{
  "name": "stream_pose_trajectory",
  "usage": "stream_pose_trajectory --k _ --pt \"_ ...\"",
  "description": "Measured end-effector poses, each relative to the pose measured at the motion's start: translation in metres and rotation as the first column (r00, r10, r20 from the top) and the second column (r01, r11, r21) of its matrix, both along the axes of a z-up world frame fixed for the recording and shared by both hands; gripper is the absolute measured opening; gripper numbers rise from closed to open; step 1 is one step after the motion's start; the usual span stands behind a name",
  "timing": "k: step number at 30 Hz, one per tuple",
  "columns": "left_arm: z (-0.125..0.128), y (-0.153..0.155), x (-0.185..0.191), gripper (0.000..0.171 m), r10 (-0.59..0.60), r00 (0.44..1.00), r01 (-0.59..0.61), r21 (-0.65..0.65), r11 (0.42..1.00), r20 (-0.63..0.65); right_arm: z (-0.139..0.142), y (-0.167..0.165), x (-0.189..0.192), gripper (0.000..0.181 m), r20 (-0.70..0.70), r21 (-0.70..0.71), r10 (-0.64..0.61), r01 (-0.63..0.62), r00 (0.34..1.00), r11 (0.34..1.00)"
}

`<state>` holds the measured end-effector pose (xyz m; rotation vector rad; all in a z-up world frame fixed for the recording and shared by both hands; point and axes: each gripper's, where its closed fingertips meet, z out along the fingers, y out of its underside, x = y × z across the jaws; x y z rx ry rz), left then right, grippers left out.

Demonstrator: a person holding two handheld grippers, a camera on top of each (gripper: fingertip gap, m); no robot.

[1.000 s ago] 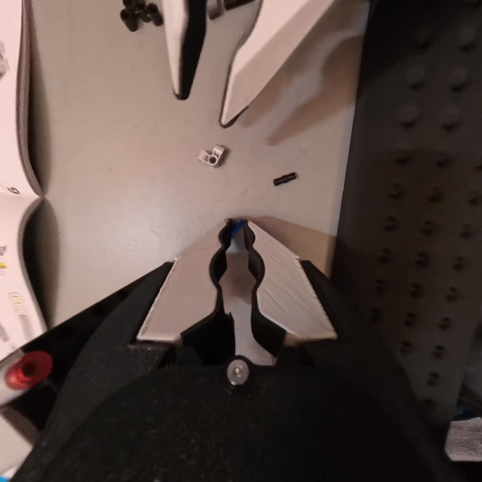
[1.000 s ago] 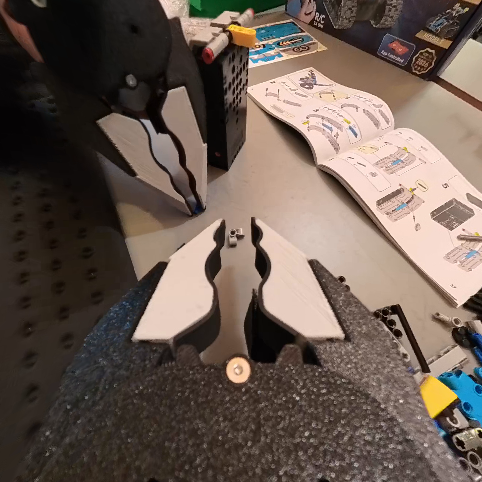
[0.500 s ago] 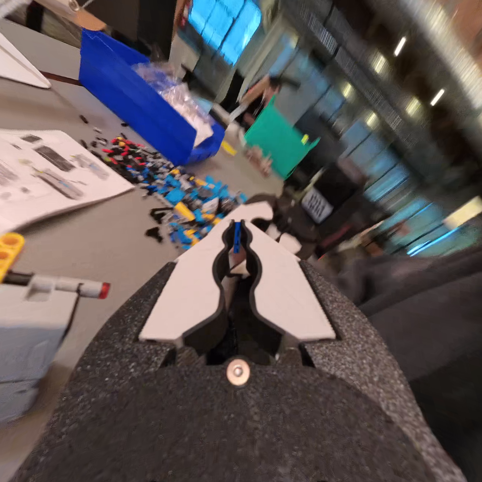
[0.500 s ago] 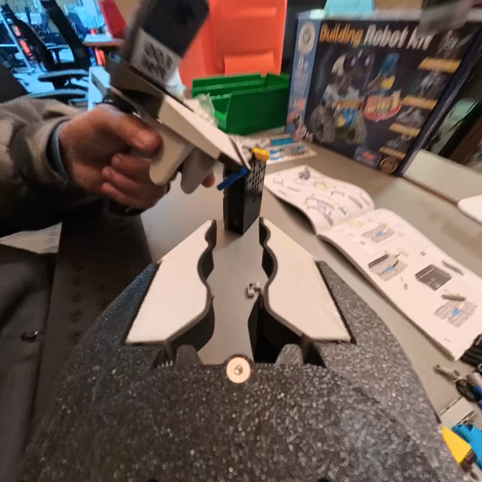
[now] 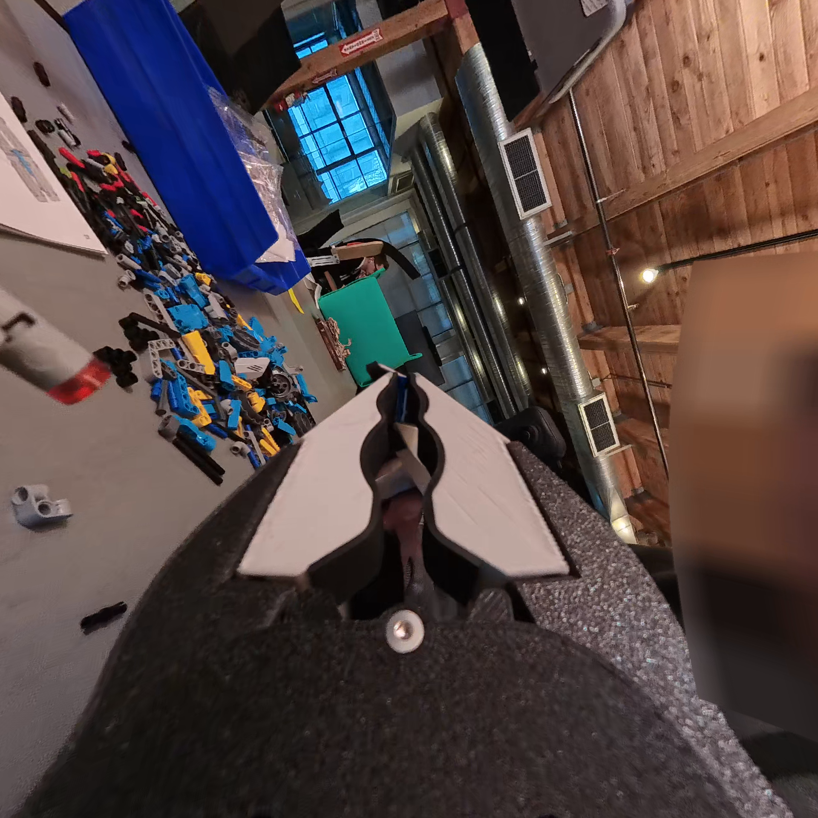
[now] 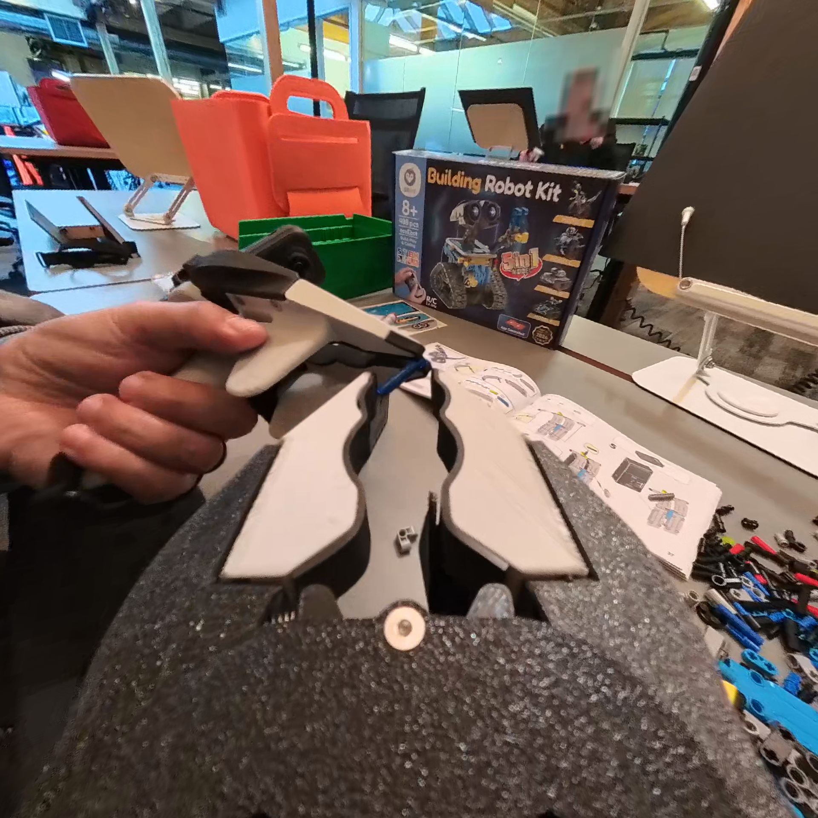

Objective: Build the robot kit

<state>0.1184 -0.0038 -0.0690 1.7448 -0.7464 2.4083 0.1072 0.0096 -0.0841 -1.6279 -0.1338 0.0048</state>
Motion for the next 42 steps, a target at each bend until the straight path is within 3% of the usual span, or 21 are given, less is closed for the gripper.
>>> stream_pose_trajectory --k 4,12,23,34,37,39,41,42 --pt "0.000 0.008 -0.002 0.002 0.024 1.000 -0.024 0.006 1.000 -0.002 0.008 -0.008 0.008 0.004 0.027 0.046 -0.027 0.026 0.999 0.999" --pt "-0.002 0.000 -0.006 0.002 -0.068 0.998 0.068 0.011 0.998 -0.009 0.007 -0.009 0.003 0.004 0.017 0.040 0.071 -0.071 0.997 0.997" --pt "0.006 -0.007 -0.010 0.001 -0.141 0.988 0.150 -0.206 0.967 0.059 0.019 -0.017 -0.002 0.004 0.110 0.107 0.063 -0.075 0.992 0.991" --pt "0.007 -0.008 -0.011 0.002 -0.130 0.987 0.143 -0.150 0.978 0.091 0.018 -0.017 -0.003 0.002 0.147 0.088 0.062 -0.075 0.987 0.993" --pt "0.007 -0.009 -0.017 0.010 -0.108 0.989 0.105 0.043 0.994 0.100 0.020 -0.019 -0.006 0.003 0.155 0.094 0.098 -0.114 0.983 0.989" --pt "0.005 -0.005 -0.028 0.040 -0.085 0.991 0.054 0.267 0.962 0.103 0.019 -0.021 -0.002 0.002 0.127 0.097 0.122 -0.135 0.984 0.986" --pt "0.004 0.015 -0.044 0.048 -0.008 0.992 -0.058 0.500 0.864 0.129 0.011 -0.019 -0.001 0.002 0.078 0.063 0.174 -0.179 0.982 0.982" --pt "0.003 0.034 -0.051 0.053 0.063 0.988 -0.138 0.601 0.787 0.143 0.005 -0.016 -0.002 0.002 0.044 0.034 0.198 -0.199 0.979 0.979"
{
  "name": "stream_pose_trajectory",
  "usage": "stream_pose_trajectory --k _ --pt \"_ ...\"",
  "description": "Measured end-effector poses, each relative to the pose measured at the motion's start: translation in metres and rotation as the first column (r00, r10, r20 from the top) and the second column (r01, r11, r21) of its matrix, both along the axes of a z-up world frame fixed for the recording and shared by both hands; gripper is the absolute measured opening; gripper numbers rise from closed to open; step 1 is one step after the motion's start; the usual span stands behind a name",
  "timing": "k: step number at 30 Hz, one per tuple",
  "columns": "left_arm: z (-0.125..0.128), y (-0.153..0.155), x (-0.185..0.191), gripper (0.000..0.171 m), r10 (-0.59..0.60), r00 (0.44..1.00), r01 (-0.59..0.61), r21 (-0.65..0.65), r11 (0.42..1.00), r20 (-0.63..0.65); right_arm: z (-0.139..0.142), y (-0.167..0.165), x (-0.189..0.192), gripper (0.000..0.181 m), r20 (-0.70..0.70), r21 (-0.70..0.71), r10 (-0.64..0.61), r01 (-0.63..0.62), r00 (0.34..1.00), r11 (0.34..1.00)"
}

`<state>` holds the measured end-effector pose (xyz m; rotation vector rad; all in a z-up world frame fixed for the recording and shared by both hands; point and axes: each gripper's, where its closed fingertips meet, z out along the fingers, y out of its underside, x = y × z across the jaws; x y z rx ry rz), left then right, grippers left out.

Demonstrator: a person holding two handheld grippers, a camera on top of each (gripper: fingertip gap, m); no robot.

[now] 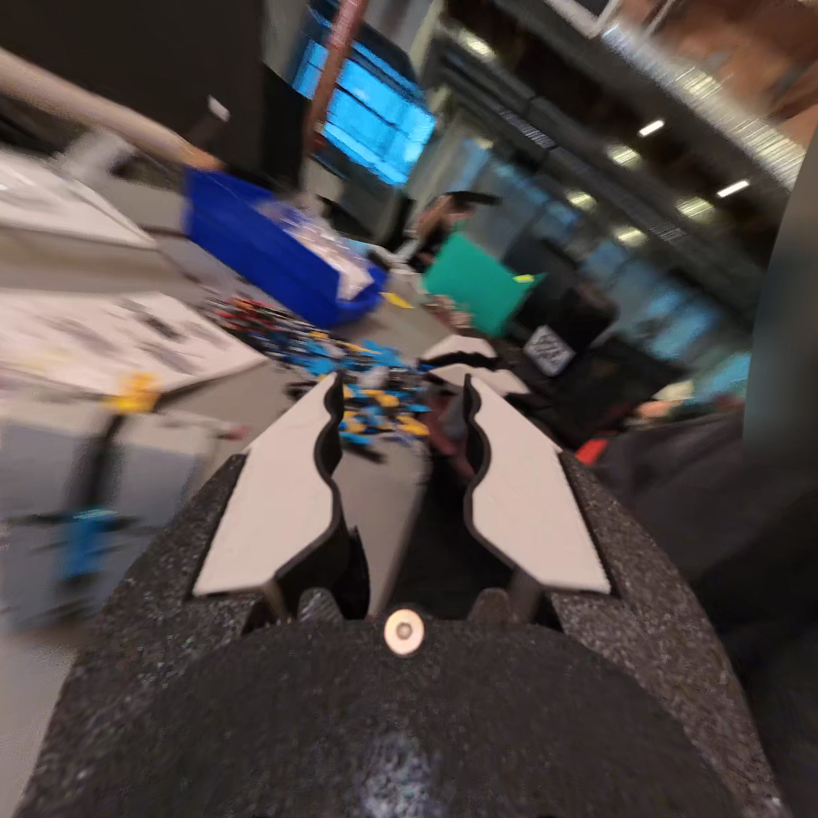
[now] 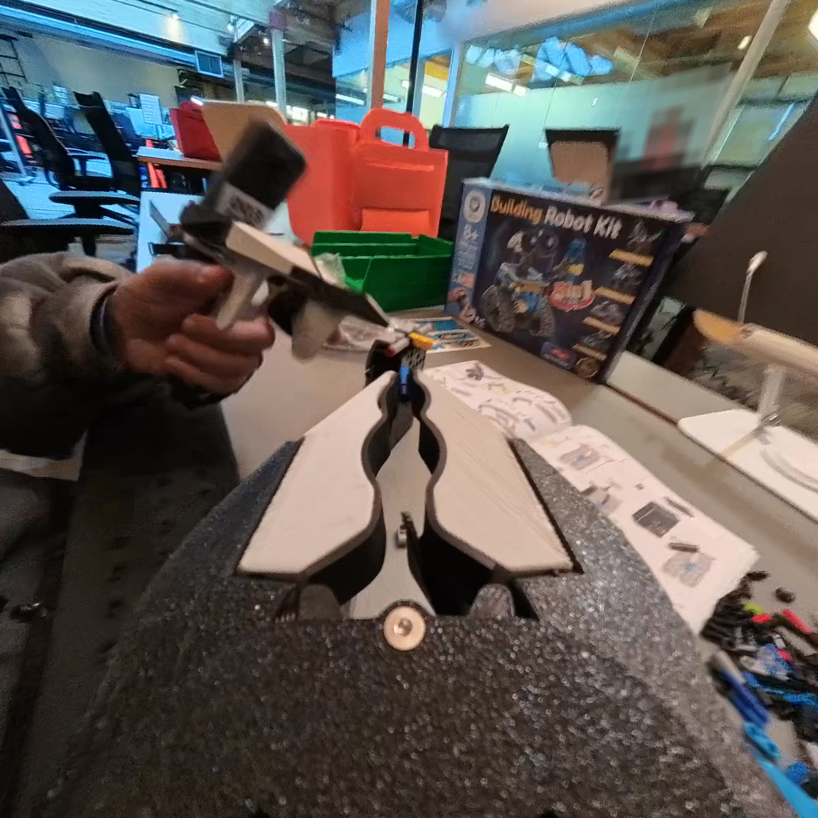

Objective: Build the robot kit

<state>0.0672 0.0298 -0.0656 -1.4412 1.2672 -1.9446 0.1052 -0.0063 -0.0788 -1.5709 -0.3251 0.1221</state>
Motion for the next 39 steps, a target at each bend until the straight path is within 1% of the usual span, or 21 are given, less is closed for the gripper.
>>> stream_pose_trajectory --k 1,2,3,4,5,6,7,8,10,14,18,20,21,22,24,27,31,33,35,37,39 --pt "-0.003 0.024 -0.006 0.057 0.102 0.995 -0.101 0.127 0.987 0.000 -0.006 0.004 0.001 0.003 -0.020 -0.029 0.002 -0.002 1.000 1.000" --pt "-0.011 0.050 -0.012 0.060 0.201 0.980 -0.193 0.261 0.946 -0.006 -0.010 0.007 -0.002 0.003 -0.032 -0.046 0.021 -0.023 0.999 0.999" --pt "-0.022 0.076 -0.017 0.068 0.292 0.956 -0.263 0.388 0.883 -0.015 -0.015 0.009 -0.006 0.003 -0.049 -0.068 0.049 -0.053 0.998 0.996" --pt "-0.036 0.097 -0.020 0.080 0.353 0.935 -0.294 0.483 0.825 -0.034 -0.021 0.013 -0.008 0.003 -0.058 -0.098 0.052 -0.058 0.997 0.993" --pt "-0.053 0.107 -0.021 0.093 0.359 0.929 -0.262 0.535 0.803 -0.084 -0.026 0.016 -0.009 0.003 -0.057 -0.124 0.054 -0.061 0.997 0.990" --pt "-0.072 0.108 -0.020 0.106 0.327 0.932 -0.193 0.548 0.814 -0.158 -0.031 0.017 -0.014 0.003 -0.054 -0.152 0.076 -0.084 0.996 0.985" --pt "-0.086 0.105 -0.018 0.110 0.286 0.934 -0.129 0.546 0.828 -0.212 -0.036 0.019 -0.016 0.003 -0.047 -0.175 0.083 -0.090 0.995 0.980" --pt "-0.094 0.103 -0.014 0.111 0.257 0.939 -0.095 0.545 0.833 -0.229 -0.037 0.020 -0.015 0.003 -0.021 -0.177 0.064 -0.067 0.998 0.982" --pt "-0.099 0.096 -0.005 0.111 0.211 0.952 -0.057 0.552 0.832 -0.220 -0.038 0.021 -0.014 0.003 0.031 -0.166 0.041 -0.035 0.999 0.985" --pt "-0.098 0.091 0.008 0.110 0.182 0.965 -0.038 0.589 0.807 -0.187 -0.045 0.022 -0.018 0.003 0.062 -0.194 0.055 -0.042 0.997 0.980" --pt "-0.105 0.087 0.016 0.093 0.182 0.964 -0.031 0.598 0.801 -0.194 -0.050 0.026 -0.017 0.003 0.037 -0.215 0.072 -0.063 0.997 0.975" --pt "-0.107 0.083 0.018 0.070 0.168 0.967 -0.017 0.605 0.796 -0.194 -0.049 0.027 -0.016 0.003 0.019 -0.212 0.074 -0.068 0.997 0.975" --pt "-0.107 0.081 0.020 0.065 0.156 0.970 -0.008 0.612 0.791 -0.189 -0.049 0.027 -0.016 0.003 0.006 -0.212 0.079 -0.076 0.997 0.974" --pt "-0.107 0.076 0.021 0.065 0.132 0.972 0.014 0.611 0.791 -0.192 -0.049 0.026 -0.015 0.003 -0.006 -0.215 0.081 -0.080 0.997 0.973" --pt "-0.107 0.073 0.027 0.065 0.136 0.972 0.017 0.632 0.775 -0.194 -0.047 0.027 -0.012 0.003 -0.019 -0.209 0.072 -0.074 0.997 0.975" --pt "-0.100 0.073 0.033 0.065 0.172 0.974 -0.012 0.726 0.688 -0.147 -0.047 0.028 -0.008 0.003 -0.041 -0.211 0.060 -0.068 0.997 0.975" --pt "-0.087 0.077 0.036 0.064 0.246 0.968 -0.090 0.850 0.518 -0.047 -0.044 0.028 0.003 0.003 -0.061 -0.194 0.009 -0.021 0.998 0.981" --pt "-0.079 0.075 0.033 0.065 0.269 0.963 -0.128 0.882 0.452 0.002 -0.039 0.027 0.009 0.003 -0.072 -0.179 -0.017 0.004 0.997 0.984" --pt "-0.076 0.071 0.030 0.065 0.288 0.957 -0.147 0.910 0.388 0.032 -0.032 0.026 0.009 0.003 -0.093 -0.173 -0.012 -0.005 0.996 0.985" --pt "-0.076 0.065 0.028 0.065 0.297 0.953 -0.154 0.941 0.302 0.061 -0.024 0.025 0.005 0.003 -0.119 -0.193 0.008 -0.031 0.993 0.981" --pt "-0.081 0.056 0.026 0.065 0.290 0.954 -0.142 0.963 0.228 0.072 -0.020 0.023 -0.001 0.003 -0.104 -0.221 0.022 -0.045 0.994 0.974"
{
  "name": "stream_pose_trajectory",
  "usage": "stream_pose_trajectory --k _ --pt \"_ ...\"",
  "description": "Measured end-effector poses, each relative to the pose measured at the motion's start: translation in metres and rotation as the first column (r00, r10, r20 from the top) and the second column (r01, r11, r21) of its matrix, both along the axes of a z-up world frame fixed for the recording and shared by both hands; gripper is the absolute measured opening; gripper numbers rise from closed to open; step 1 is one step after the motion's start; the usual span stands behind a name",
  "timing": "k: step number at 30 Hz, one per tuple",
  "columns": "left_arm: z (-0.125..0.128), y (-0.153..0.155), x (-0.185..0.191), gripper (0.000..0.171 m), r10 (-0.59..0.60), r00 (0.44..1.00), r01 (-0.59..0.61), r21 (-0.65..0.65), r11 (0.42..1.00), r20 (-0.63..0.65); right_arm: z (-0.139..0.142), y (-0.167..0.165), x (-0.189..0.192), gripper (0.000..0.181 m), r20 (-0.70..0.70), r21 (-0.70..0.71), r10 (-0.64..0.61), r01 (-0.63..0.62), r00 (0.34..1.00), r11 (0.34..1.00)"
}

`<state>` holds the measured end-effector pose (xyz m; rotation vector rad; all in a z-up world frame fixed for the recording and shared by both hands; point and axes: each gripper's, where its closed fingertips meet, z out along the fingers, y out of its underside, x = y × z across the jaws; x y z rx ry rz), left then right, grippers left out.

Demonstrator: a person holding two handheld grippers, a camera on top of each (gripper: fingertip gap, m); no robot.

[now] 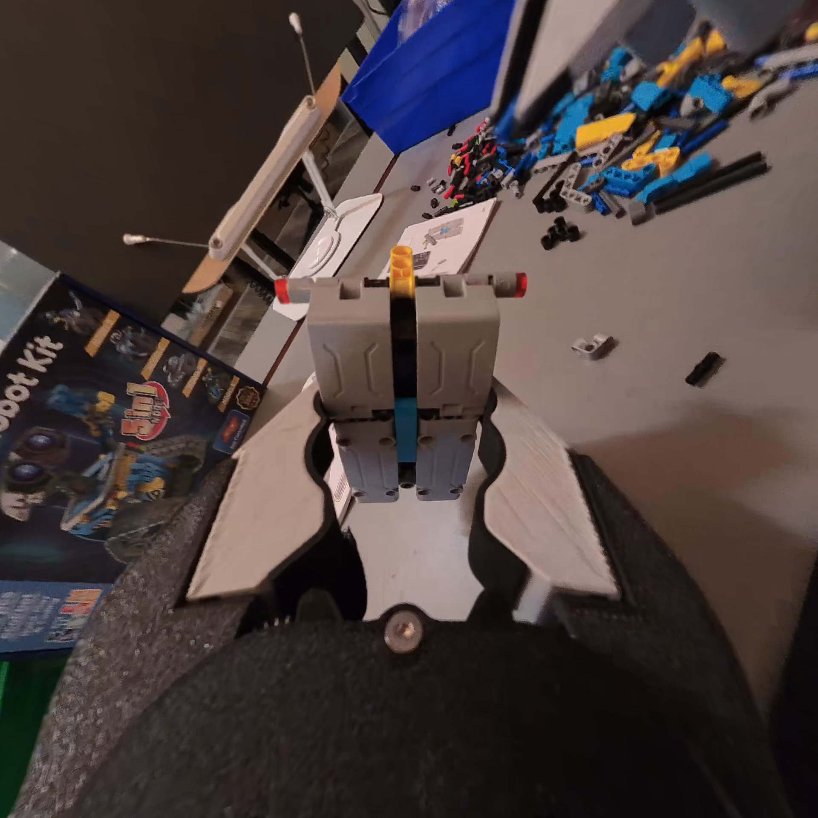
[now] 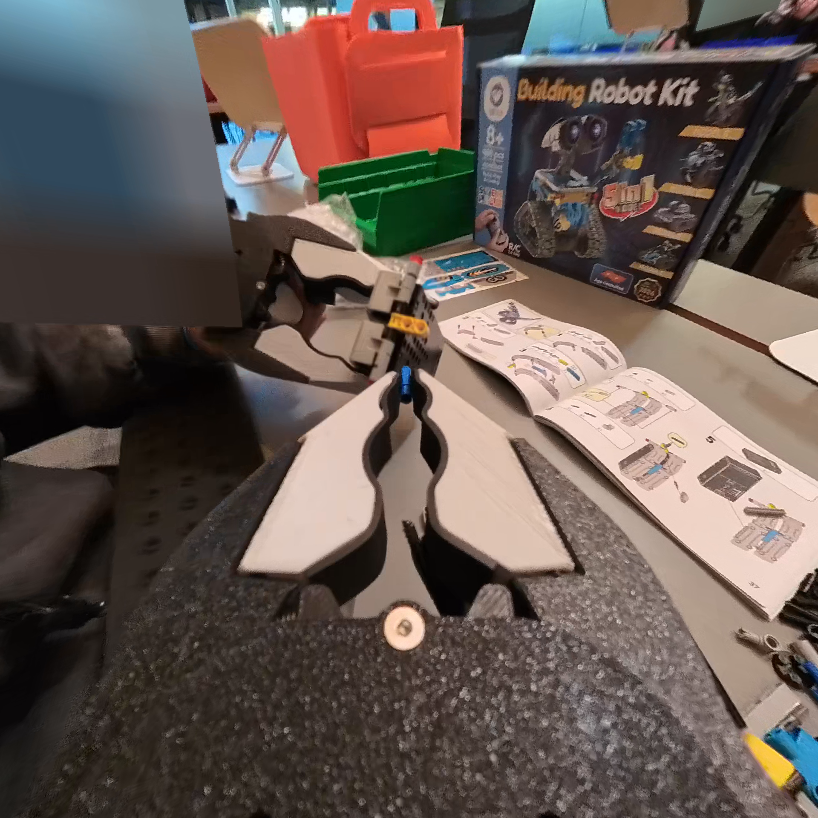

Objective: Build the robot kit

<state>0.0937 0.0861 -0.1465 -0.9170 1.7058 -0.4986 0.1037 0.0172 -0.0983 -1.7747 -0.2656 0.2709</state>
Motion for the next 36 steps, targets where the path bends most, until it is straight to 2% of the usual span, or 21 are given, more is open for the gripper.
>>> stream_pose_trajectory --k 2,7,11,13,24,29,36 --pt "-0.005 -0.008 -0.001 0.065 -0.011 1.000 0.012 0.067 0.998 -0.012 -0.006 0.000 -0.003 0.003 0.078 -0.050 -0.005 0.009 0.997 0.999" --pt "-0.010 -0.022 0.002 0.065 -0.046 0.999 0.049 0.130 0.990 -0.025 -0.024 0.005 -0.010 0.003 0.325 -0.098 -0.031 0.067 0.945 0.993" --pt "-0.016 -0.024 0.002 0.065 -0.043 0.998 0.051 0.173 0.984 -0.048 -0.020 0.005 -0.010 0.003 0.426 -0.019 -0.093 0.112 0.900 0.994" --pt "-0.018 -0.025 0.001 0.064 -0.046 0.997 0.055 0.191 0.980 -0.054 -0.029 0.006 -0.010 0.003 0.472 -0.050 -0.084 0.122 0.878 0.991" --pt "-0.024 -0.026 -0.003 0.064 -0.047 0.995 0.071 0.283 0.957 -0.090 -0.041 0.006 -0.013 0.003 0.545 -0.092 -0.020 0.084 0.838 0.992" --pt "-0.027 -0.025 -0.003 0.064 -0.026 0.994 0.062 0.349 0.935 -0.106 -0.041 0.007 -0.011 0.003 0.603 -0.088 -0.050 0.129 0.796 0.988" --pt "-0.030 -0.022 -0.004 0.064 -0.015 0.992 0.055 0.327 0.943 -0.124 -0.049 0.007 -0.013 0.003 0.604 -0.123 -0.019 0.117 0.797 0.986"
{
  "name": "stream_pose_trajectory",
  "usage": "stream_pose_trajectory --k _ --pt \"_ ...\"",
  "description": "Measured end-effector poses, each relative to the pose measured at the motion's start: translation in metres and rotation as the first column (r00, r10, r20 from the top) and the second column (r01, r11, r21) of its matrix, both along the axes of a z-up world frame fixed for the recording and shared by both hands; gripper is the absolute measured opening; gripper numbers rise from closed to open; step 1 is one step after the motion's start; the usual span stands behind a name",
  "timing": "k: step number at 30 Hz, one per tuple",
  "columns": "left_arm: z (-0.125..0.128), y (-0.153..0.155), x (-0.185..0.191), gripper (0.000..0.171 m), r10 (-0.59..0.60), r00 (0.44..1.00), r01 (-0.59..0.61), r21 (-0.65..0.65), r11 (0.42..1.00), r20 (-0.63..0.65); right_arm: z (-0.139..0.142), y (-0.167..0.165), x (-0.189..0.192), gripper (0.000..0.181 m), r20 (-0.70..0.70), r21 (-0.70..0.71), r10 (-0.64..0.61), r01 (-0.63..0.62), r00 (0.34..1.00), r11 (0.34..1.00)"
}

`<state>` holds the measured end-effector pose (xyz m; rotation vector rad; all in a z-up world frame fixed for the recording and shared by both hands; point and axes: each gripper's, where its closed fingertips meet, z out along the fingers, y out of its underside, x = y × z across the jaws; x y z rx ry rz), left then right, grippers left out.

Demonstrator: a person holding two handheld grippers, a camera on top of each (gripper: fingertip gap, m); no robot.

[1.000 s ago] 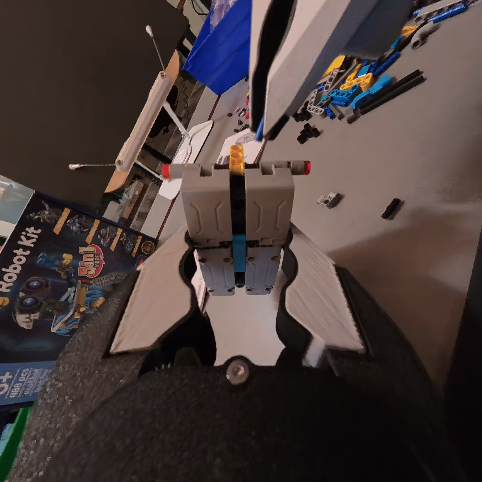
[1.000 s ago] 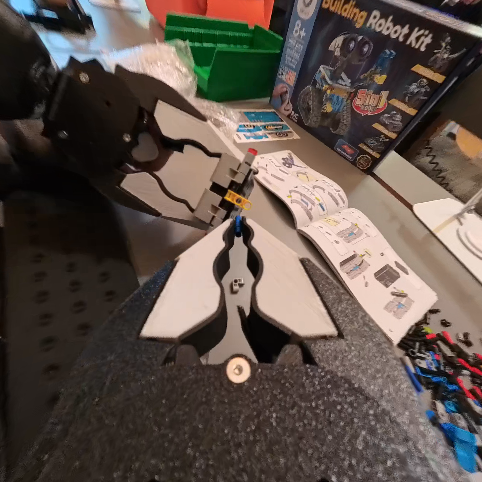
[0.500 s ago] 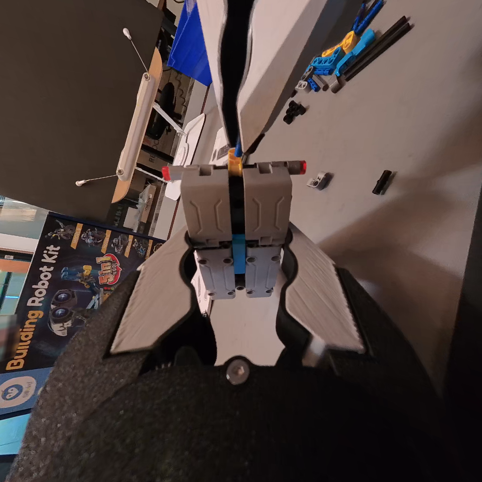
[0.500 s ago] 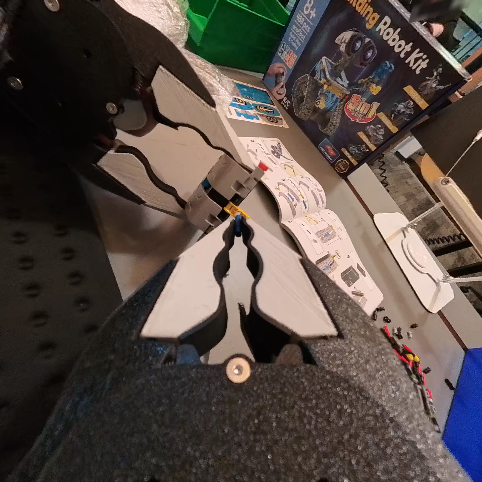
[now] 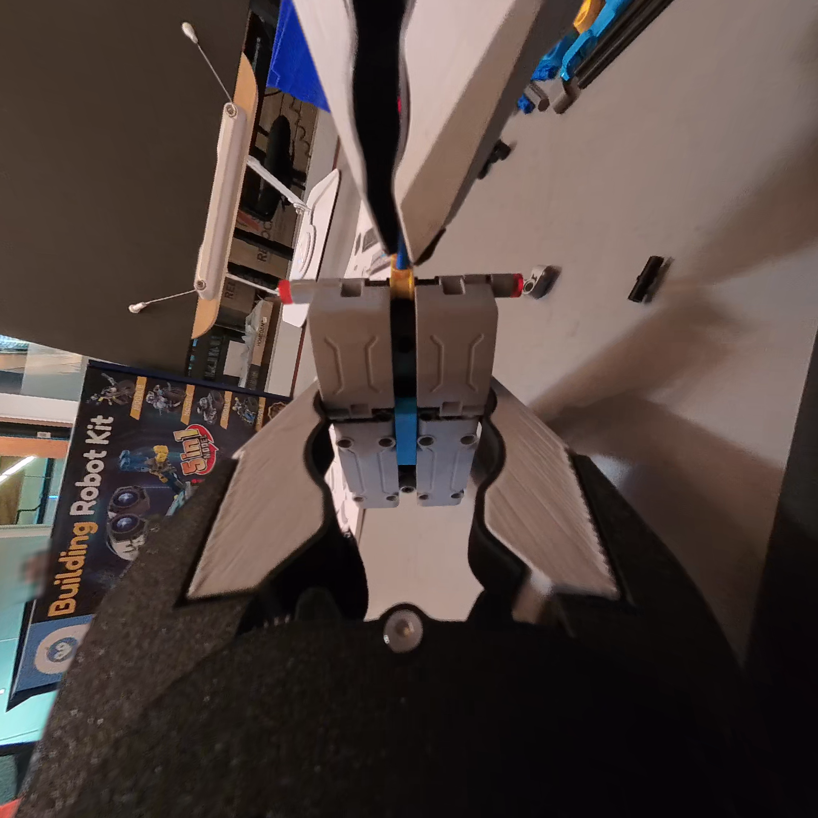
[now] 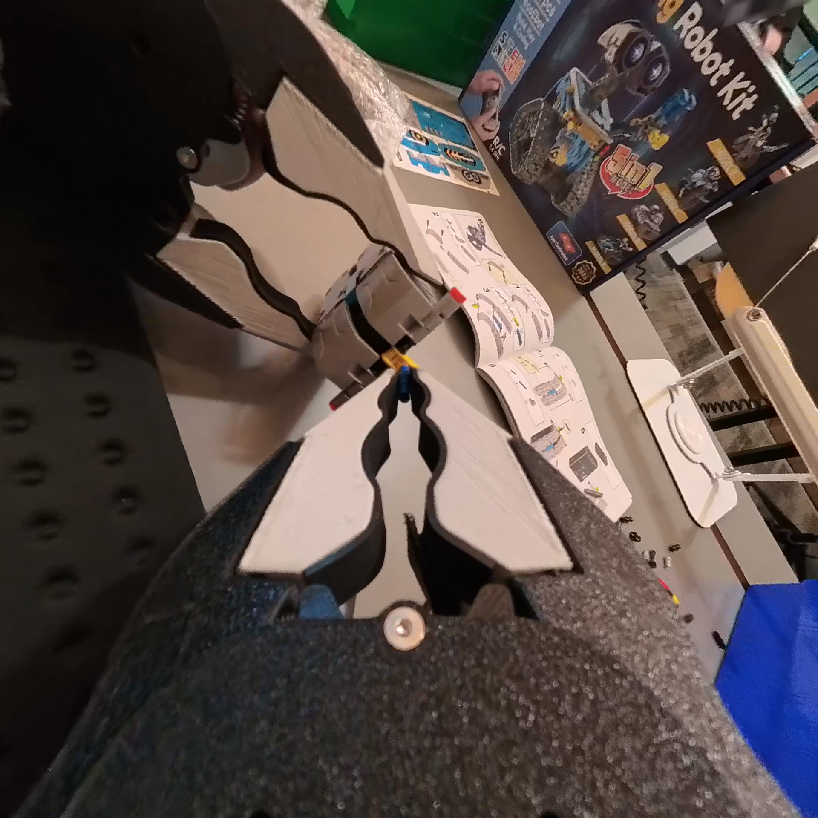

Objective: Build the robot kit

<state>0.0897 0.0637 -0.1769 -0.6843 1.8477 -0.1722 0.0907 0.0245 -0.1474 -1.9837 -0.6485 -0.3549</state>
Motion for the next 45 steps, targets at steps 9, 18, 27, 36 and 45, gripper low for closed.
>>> stream_pose_trajectory --k 9,18,27,36,45 --pt "-0.003 -0.001 0.000 0.063 -0.009 1.000 0.009 0.014 1.000 -0.008 -0.005 0.000 0.001 0.003 -0.032 -0.022 0.000 -0.001 0.999 1.000" --pt "0.003 -0.019 -0.001 0.063 -0.069 0.998 0.070 -0.085 0.994 0.008 -0.013 0.000 0.010 0.003 -0.183 -0.049 0.069 -0.079 0.981 0.996" --pt "-0.007 -0.021 -0.030 0.063 -0.211 0.956 0.079 -0.517 0.852 -0.202 -0.024 -0.005 -0.004 0.004 -0.527 -0.124 0.179 -0.283 0.831 0.951" --pt "-0.041 0.022 -0.076 0.064 -0.262 0.744 -0.088 -0.479 0.873 -0.614 -0.022 -0.009 -0.025 0.004 -0.578 -0.086 0.214 -0.319 0.787 0.944" --pt "-0.056 0.020 -0.085 0.065 -0.206 0.633 -0.119 -0.357 0.926 -0.746 -0.022 -0.013 -0.020 0.004 -0.597 -0.080 0.193 -0.297 0.779 0.951"
